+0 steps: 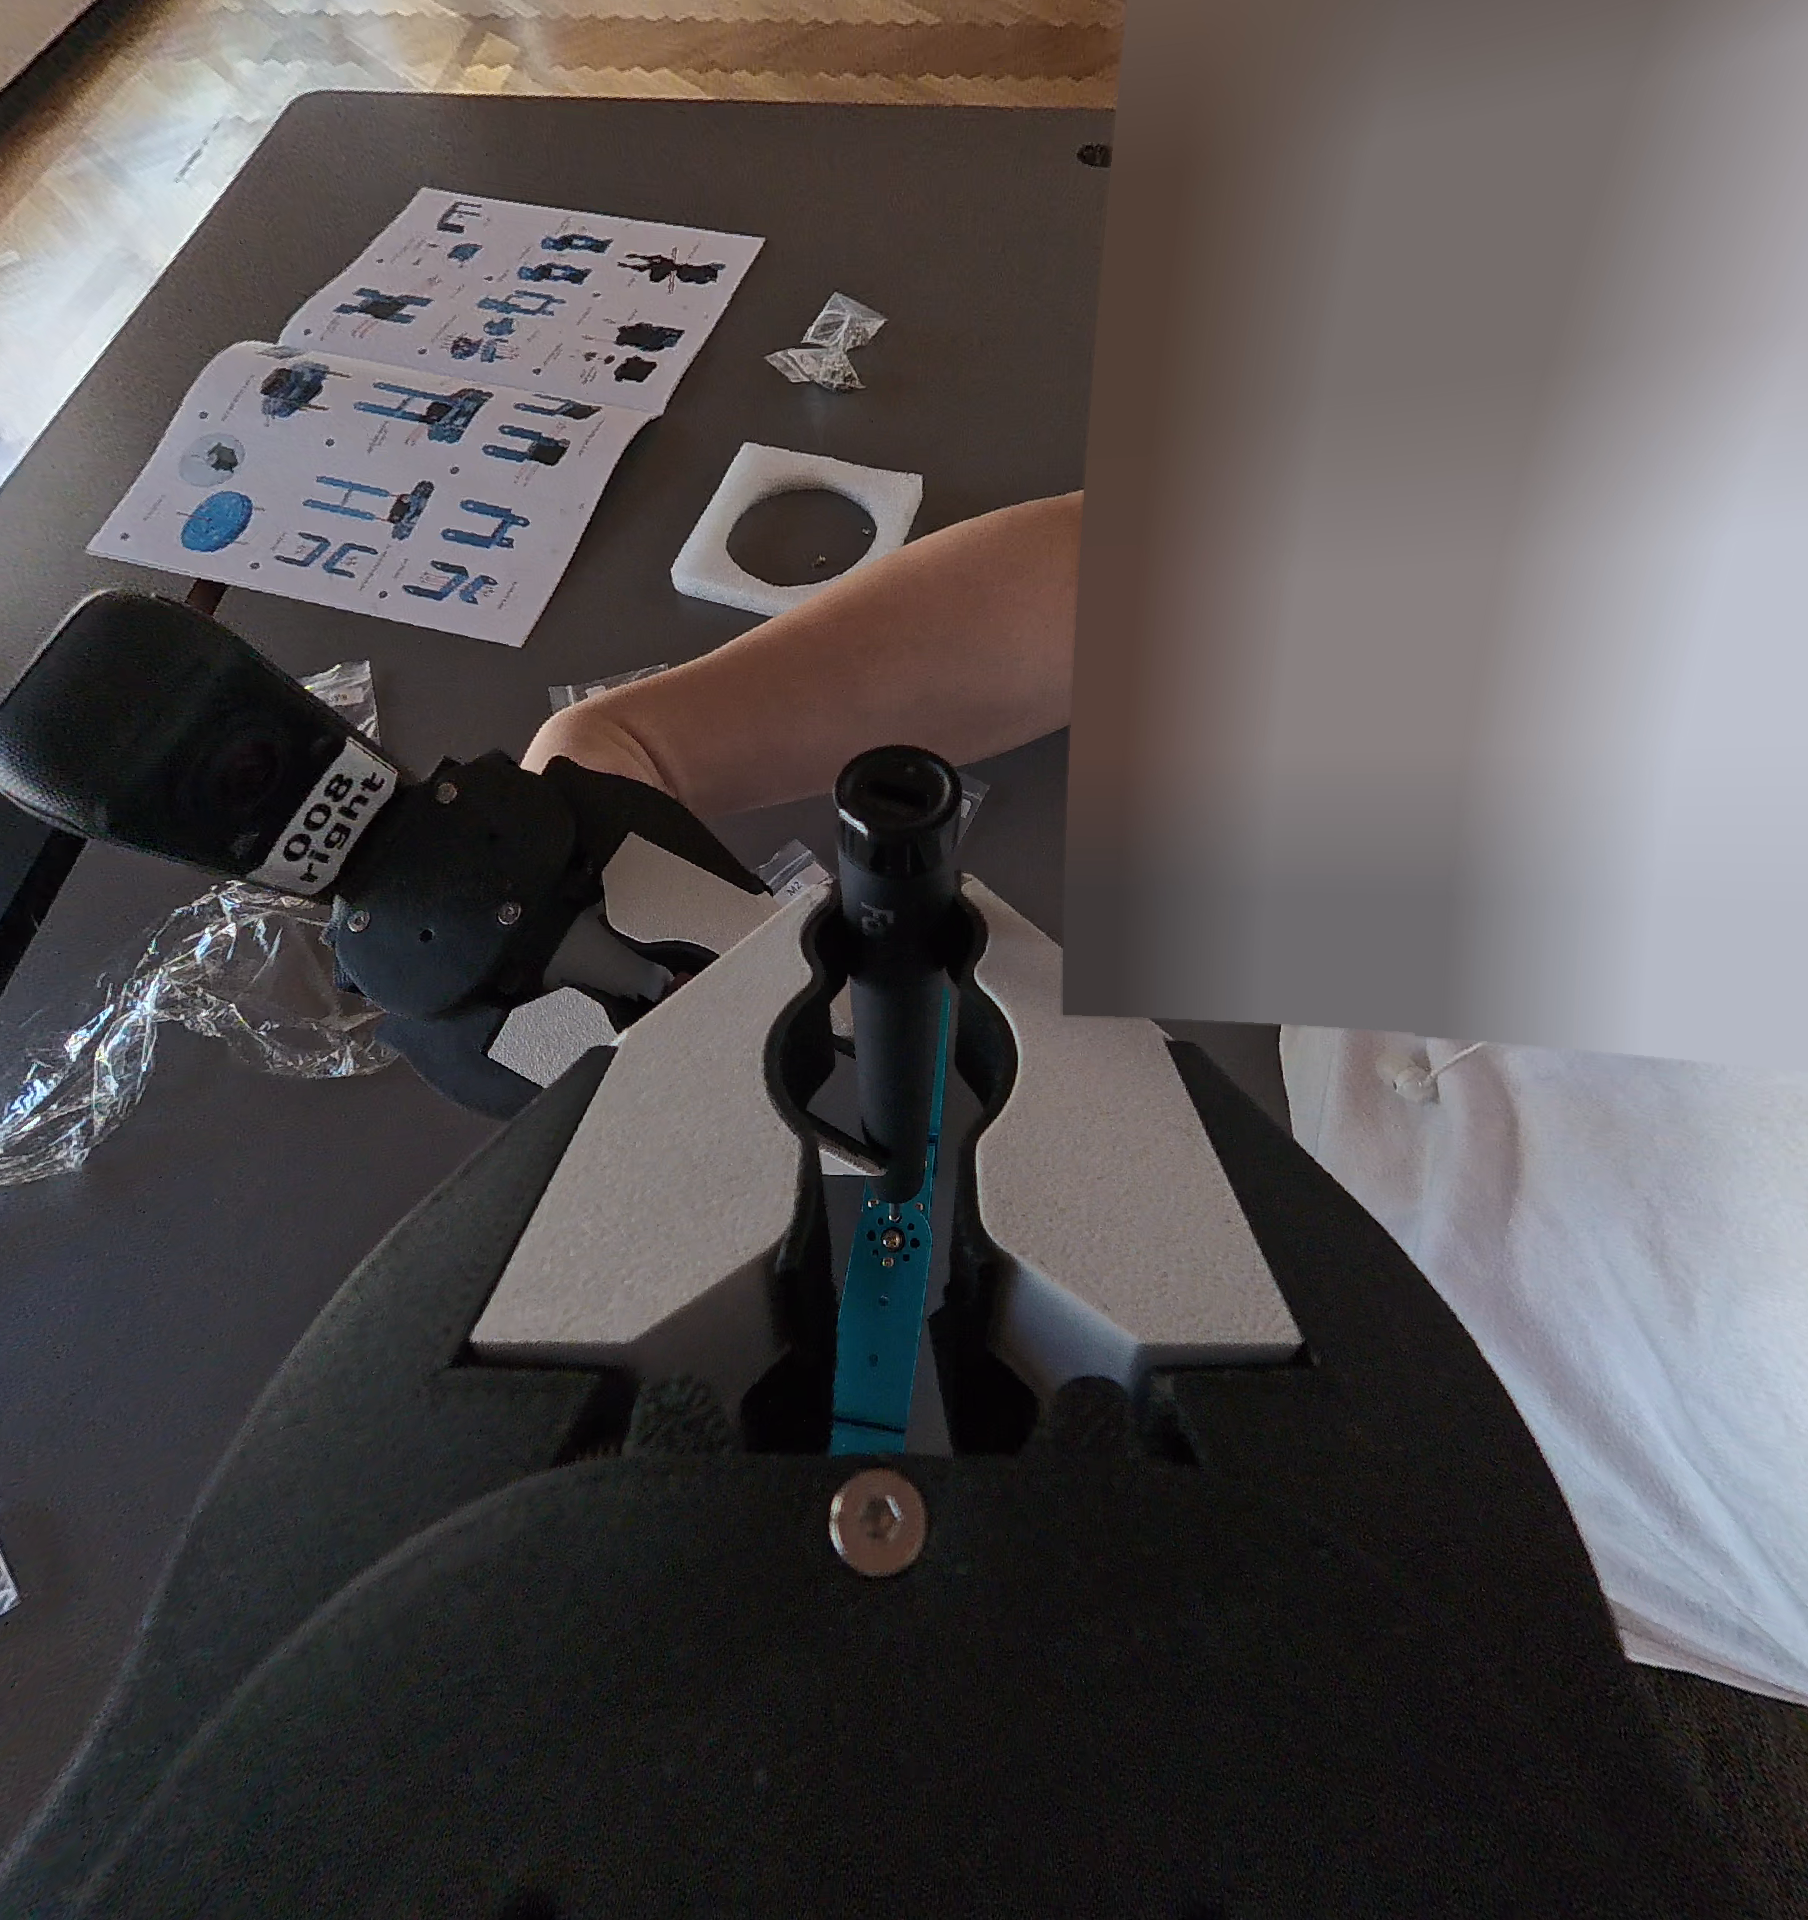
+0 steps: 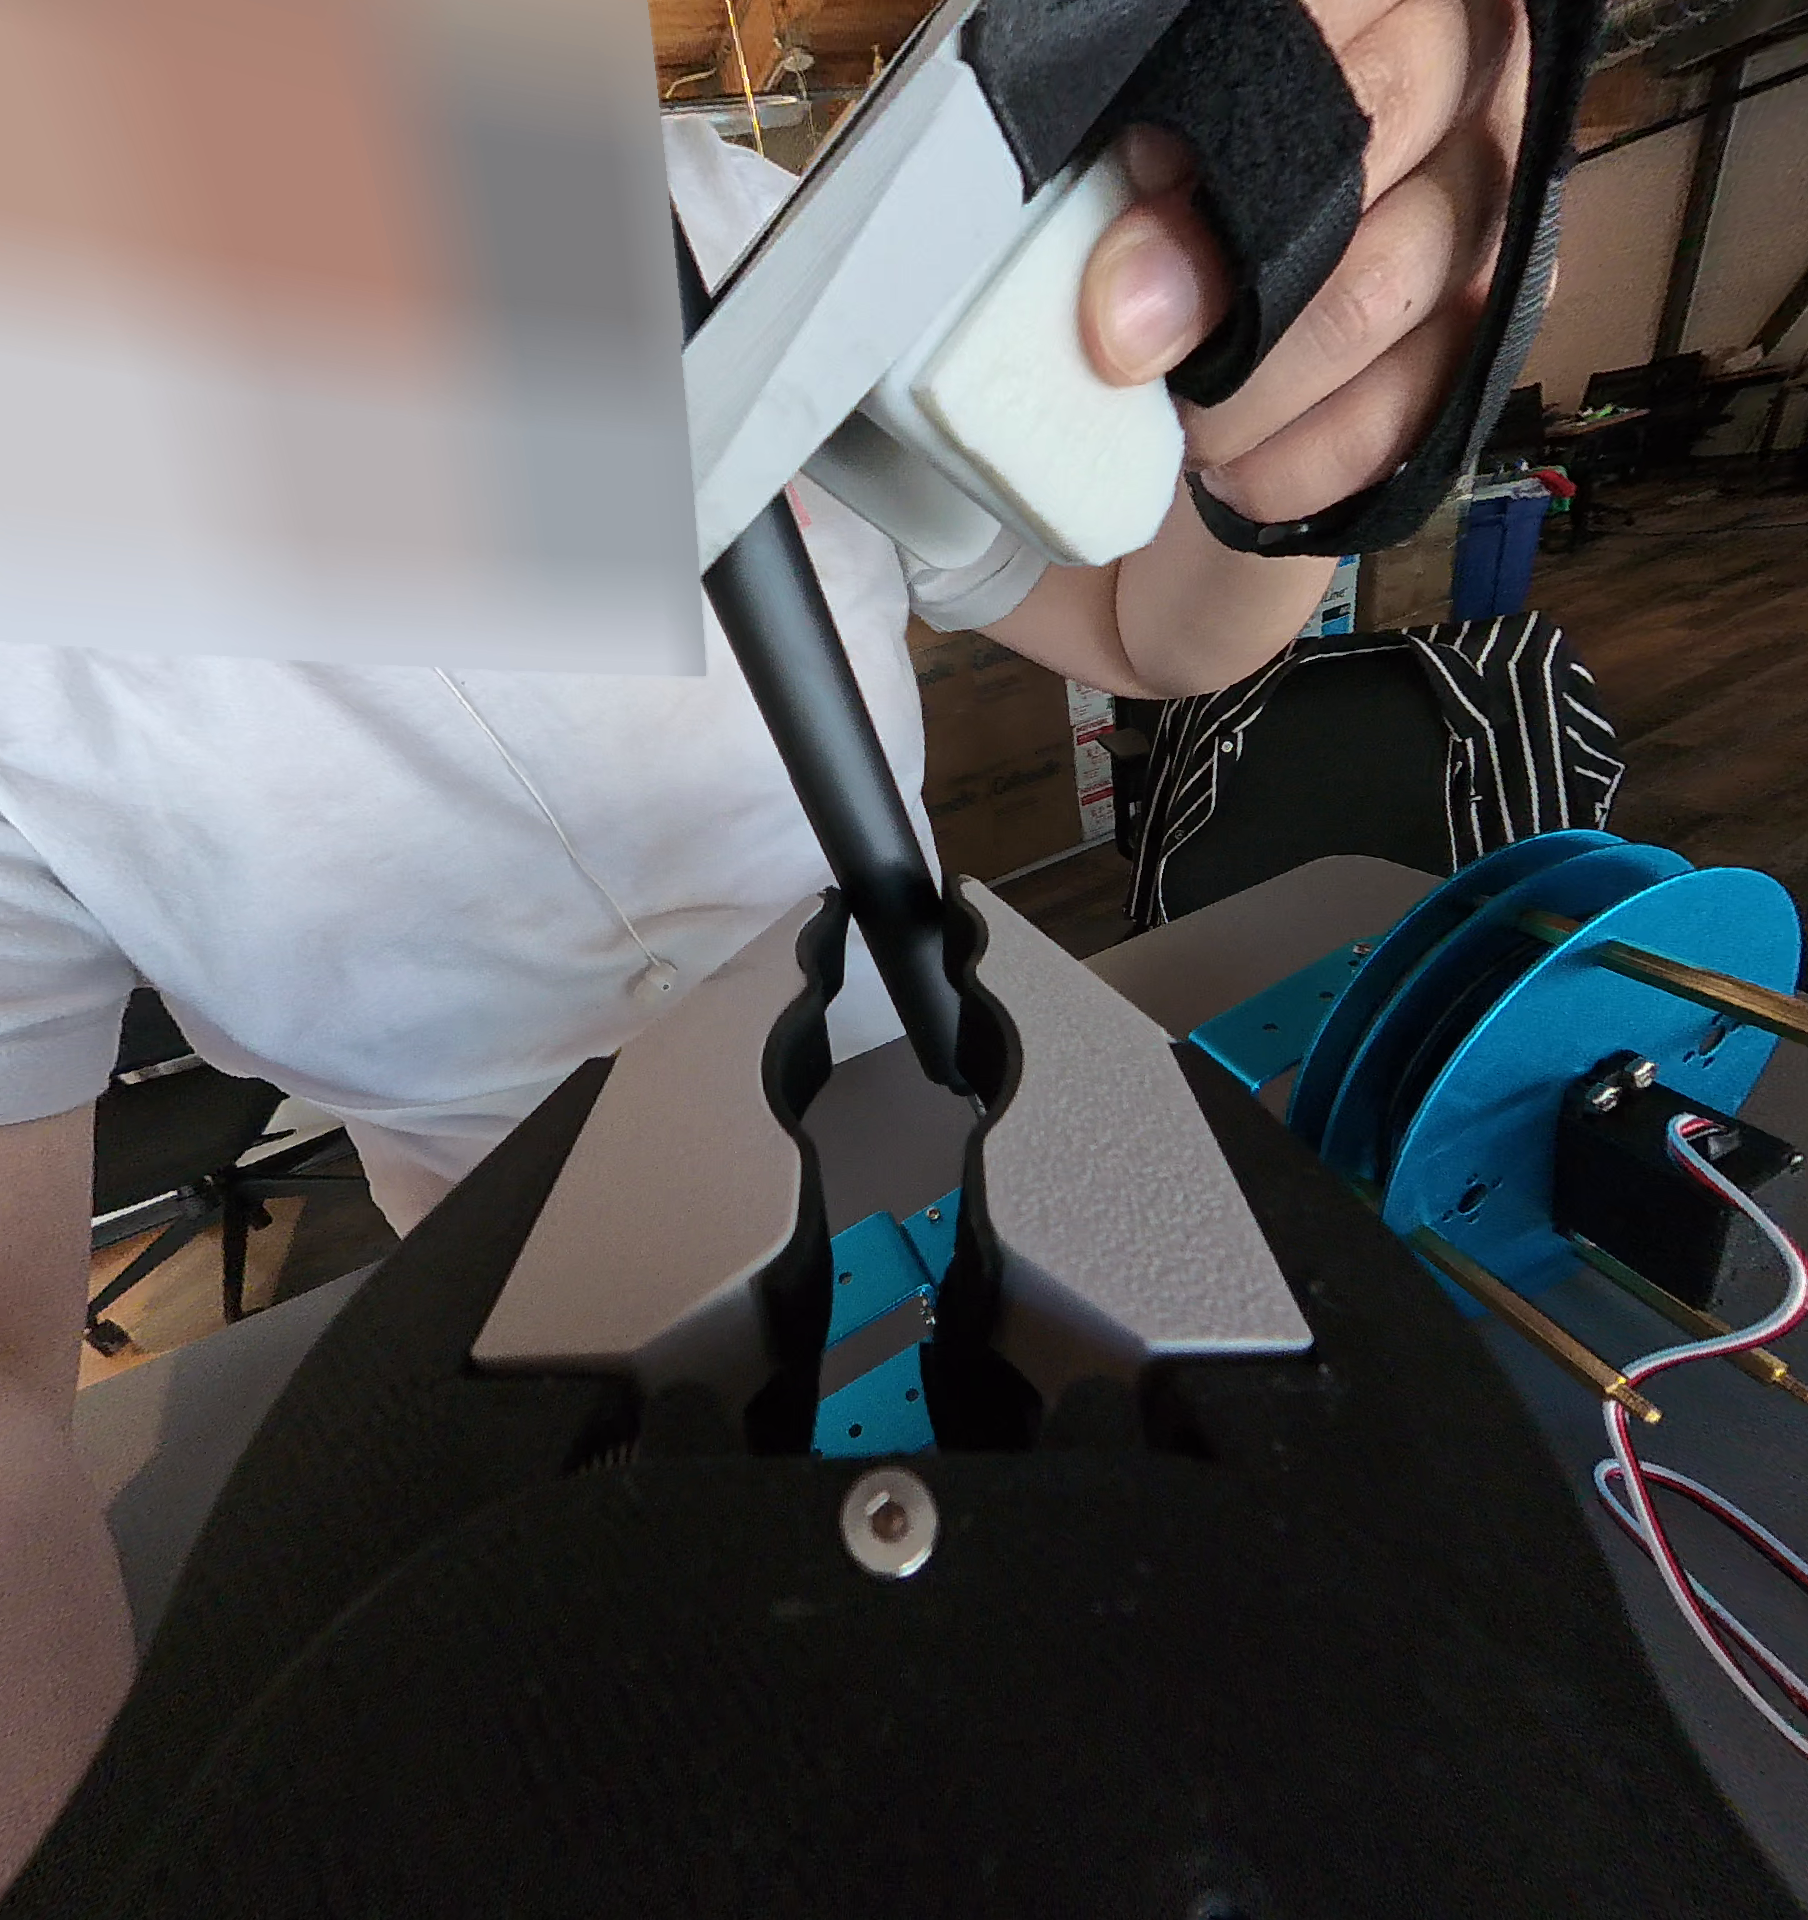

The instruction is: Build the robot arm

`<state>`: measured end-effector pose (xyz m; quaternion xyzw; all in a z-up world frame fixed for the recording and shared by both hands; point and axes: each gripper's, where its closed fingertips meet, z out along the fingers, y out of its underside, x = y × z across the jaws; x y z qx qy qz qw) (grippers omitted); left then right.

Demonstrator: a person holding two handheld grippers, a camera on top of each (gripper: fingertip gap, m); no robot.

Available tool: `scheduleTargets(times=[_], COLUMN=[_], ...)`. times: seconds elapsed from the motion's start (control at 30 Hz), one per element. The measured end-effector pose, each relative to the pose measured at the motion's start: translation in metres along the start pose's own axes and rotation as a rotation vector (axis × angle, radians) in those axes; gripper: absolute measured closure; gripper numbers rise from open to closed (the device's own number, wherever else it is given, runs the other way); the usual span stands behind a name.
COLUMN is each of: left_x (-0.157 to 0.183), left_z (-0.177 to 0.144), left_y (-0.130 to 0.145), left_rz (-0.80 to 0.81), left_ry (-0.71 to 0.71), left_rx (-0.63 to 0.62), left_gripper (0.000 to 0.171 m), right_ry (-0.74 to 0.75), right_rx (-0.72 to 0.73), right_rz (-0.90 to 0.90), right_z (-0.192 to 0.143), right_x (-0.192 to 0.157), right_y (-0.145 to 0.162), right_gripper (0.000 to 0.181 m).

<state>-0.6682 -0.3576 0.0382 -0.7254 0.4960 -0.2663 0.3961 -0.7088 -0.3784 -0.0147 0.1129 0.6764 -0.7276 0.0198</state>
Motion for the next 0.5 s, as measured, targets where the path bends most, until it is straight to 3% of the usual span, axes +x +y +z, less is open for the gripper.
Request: scheduleTargets(times=[0.5], left_x=[0.0053], left_z=[-0.0003], left_y=[0.0002], left_rz=[0.026], left_ry=[-0.005], left_rx=[0.010], left_gripper=[0.155], right_ry=[0.022], right_rx=[-0.029], right_rz=[-0.050], right_z=[0.0031], right_x=[-0.0005], right_y=[0.0009], right_gripper=[0.164])
